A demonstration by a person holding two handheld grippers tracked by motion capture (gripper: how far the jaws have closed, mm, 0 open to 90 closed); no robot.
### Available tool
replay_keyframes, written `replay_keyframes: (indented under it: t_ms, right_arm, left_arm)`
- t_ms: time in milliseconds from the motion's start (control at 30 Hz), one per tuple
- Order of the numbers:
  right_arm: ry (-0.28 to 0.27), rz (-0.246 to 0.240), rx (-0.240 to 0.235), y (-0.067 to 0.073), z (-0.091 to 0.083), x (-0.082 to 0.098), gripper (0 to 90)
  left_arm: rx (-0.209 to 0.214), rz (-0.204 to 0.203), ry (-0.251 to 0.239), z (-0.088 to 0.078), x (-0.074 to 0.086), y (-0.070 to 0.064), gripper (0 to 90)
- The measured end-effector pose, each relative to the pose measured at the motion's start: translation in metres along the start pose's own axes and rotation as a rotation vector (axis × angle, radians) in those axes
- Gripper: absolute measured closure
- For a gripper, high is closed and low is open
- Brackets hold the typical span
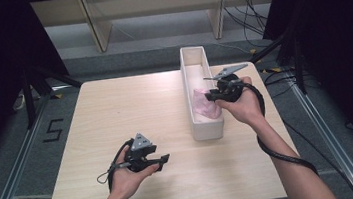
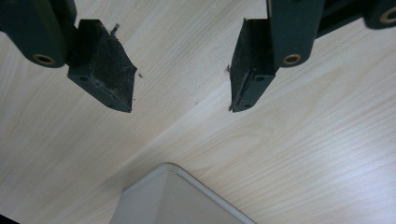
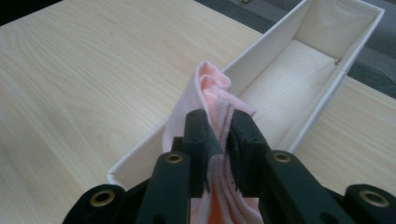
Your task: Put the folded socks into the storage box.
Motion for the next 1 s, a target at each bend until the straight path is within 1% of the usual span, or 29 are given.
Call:
replay_keyframes:
  t_ms: [33, 67, 100, 133, 167, 233, 300, 333, 367, 400, 433, 467, 500, 533, 567, 600, 633, 667, 700, 733, 800, 833, 900, 933, 967, 1000]
  right_arm:
    - [0.004, -0.012, 0.001, 0.000, 0.001, 0.001, 78.2]
    - [0.008, -0.010, 0.007, 0.000, 0.002, 0.002, 78.2]
    - [0.013, -0.013, -0.001, 0.000, 0.003, 0.003, 78.2]
    - [0.015, 0.002, -0.004, 0.002, 0.005, 0.003, 78.2]
    - [0.015, -0.017, -0.004, 0.001, 0.005, 0.004, 78.2]
    - [0.018, -0.005, -0.014, 0.002, 0.007, 0.005, 78.2]
    - [0.018, -0.033, -0.004, 0.000, 0.009, 0.006, 78.2]
    - [0.020, -0.011, -0.004, 0.002, 0.010, 0.008, 78.2]
    - [-0.003, -0.048, 0.008, -0.001, 0.012, 0.007, 78.2]
    - [0.026, -0.038, -0.006, 0.000, 0.010, 0.008, 78.2]
    - [0.038, -0.014, -0.012, 0.002, 0.010, 0.010, 78.1]
    - [0.027, -0.026, -0.004, 0.001, 0.011, 0.010, 78.2]
    - [0.030, -0.028, -0.005, 0.001, 0.011, 0.011, 78.1]
    - [0.014, -0.051, 0.001, -0.001, 0.013, 0.011, 78.2]
    - [0.042, -0.025, -0.012, 0.001, 0.011, 0.013, 78.2]
    - [0.025, -0.032, -0.008, 0.001, 0.014, 0.013, 78.2]
    - [0.014, -0.051, 0.001, -0.001, 0.015, 0.013, 78.2]
    - [0.044, -0.019, -0.013, 0.003, 0.014, 0.015, 78.1]
    - [0.036, -0.036, -0.013, 0.001, 0.014, 0.015, 78.2]
    - [0.038, -0.039, -0.017, 0.001, 0.015, 0.015, 78.1]
    - [0.038, -0.055, -0.026, 0.000, 0.016, 0.016, 78.1]
    - [0.017, -0.051, -0.022, 0.000, 0.018, 0.016, 78.1]
    - [0.049, -0.038, -0.023, 0.001, 0.017, 0.018, 78.1]
    - [0.050, -0.035, -0.021, 0.001, 0.017, 0.018, 78.1]
    - [0.045, -0.048, -0.016, 0.000, 0.017, 0.018, 78.1]
    - [0.040, -0.059, -0.014, 0.000, 0.017, 0.018, 78.1]
  left_arm:
    - [0.007, 0.006, 0.008, 0.000, 0.001, 0.001, 39.6]
    - [0.005, 0.004, 0.010, 0.000, 0.001, 0.000, 39.6]
    - [0.006, 0.005, 0.011, 0.000, 0.002, 0.000, 39.6]
    - [0.001, 0.008, 0.010, 0.001, 0.002, 0.000, 39.6]
    - [0.008, 0.009, 0.011, 0.001, 0.002, 0.000, 39.6]
    - [0.010, 0.011, 0.013, 0.001, 0.003, 0.000, 39.6]
    - [0.009, 0.008, 0.013, 0.001, 0.003, 0.000, 39.6]
    - [0.007, 0.006, 0.012, 0.001, 0.003, 0.000, 39.6]
    - [0.009, 0.007, 0.012, 0.001, 0.003, 0.000, 39.6]
    - [0.008, 0.006, 0.011, 0.001, 0.003, 0.000, 39.6]
    - [0.009, 0.007, 0.012, 0.001, 0.003, 0.000, 39.6]
    - [0.004, 0.008, 0.013, 0.001, 0.003, 0.000, 39.6]
    - [0.011, 0.003, 0.007, 0.002, 0.003, 0.000, 39.6]
    - [0.011, 0.007, 0.017, 0.002, 0.004, 0.000, 39.6]
    - [0.013, 0.002, 0.012, 0.003, 0.004, -0.001, 39.6]
    - [0.008, 0.004, 0.016, 0.003, 0.004, -0.002, 39.6]
    - [0.014, 0.005, 0.020, 0.004, 0.005, -0.002, 39.6]
    - [0.017, 0.005, 0.019, 0.004, 0.005, -0.002, 39.6]
    - [0.016, 0.005, 0.019, 0.004, 0.005, -0.002, 39.6]
    - [0.015, -0.002, 0.013, 0.005, 0.005, -0.002, 39.6]
    - [0.013, -0.001, 0.016, 0.005, 0.005, -0.001, 39.7]
    - [0.012, 0.001, 0.014, 0.005, 0.004, -0.001, 39.7]
    - [0.010, 0.001, 0.016, 0.004, 0.004, -0.001, 39.7]
    - [0.004, 0.007, 0.020, 0.004, 0.005, 0.000, 39.7]
    - [0.004, 0.006, 0.018, 0.004, 0.005, 0.000, 39.7]
    - [0.015, 0.001, 0.014, 0.004, 0.005, -0.001, 39.8]
Point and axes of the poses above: each handheld gripper's, and its own axes: z roughly forward along the jaws, x roughly out of its underside, y roughly to its left, the point moved 6 cm from there along z, roughly forward along the jaws, and after that the axes turned 1 degree about -x, right-handed, at the moved point
